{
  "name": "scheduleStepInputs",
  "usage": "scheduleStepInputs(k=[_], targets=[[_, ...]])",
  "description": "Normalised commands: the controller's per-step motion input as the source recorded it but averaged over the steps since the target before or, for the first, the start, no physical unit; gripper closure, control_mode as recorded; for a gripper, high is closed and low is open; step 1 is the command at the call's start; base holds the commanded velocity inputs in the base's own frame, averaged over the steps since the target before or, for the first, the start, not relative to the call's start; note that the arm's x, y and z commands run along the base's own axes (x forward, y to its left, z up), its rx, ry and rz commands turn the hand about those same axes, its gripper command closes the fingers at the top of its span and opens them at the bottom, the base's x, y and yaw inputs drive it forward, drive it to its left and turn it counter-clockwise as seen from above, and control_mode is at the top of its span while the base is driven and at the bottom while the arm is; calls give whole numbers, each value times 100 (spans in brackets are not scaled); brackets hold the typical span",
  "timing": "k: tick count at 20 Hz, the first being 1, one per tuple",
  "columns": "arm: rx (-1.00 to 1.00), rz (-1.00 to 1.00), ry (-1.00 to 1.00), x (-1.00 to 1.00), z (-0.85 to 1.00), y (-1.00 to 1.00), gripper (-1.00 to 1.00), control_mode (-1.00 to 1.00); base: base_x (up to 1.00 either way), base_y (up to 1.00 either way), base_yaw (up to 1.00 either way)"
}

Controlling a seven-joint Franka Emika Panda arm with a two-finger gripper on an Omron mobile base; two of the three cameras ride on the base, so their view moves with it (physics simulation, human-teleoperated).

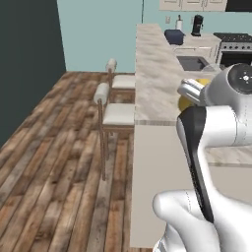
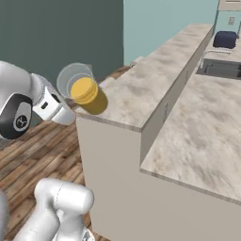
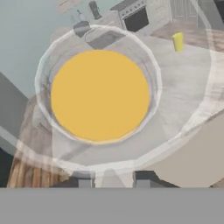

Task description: Place the pitcher and cup on the dining counter for serving.

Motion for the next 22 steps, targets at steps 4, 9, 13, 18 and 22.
scheduleStepInputs(k=[4, 9, 13, 18, 22], targets=[[0, 0, 6, 81, 79, -1, 100, -100, 0, 0, 0], [4, 18, 27, 93, 34, -19, 100, -100, 0, 0, 0], [1, 31, 25, 62, -24, -29, 100, -100, 0, 0, 0], [-2, 20, 1, 37, -61, -18, 100, -100, 0, 0, 0], [-7, 3, 0, 64, -14, -1, 100, -100, 0, 0, 0]])
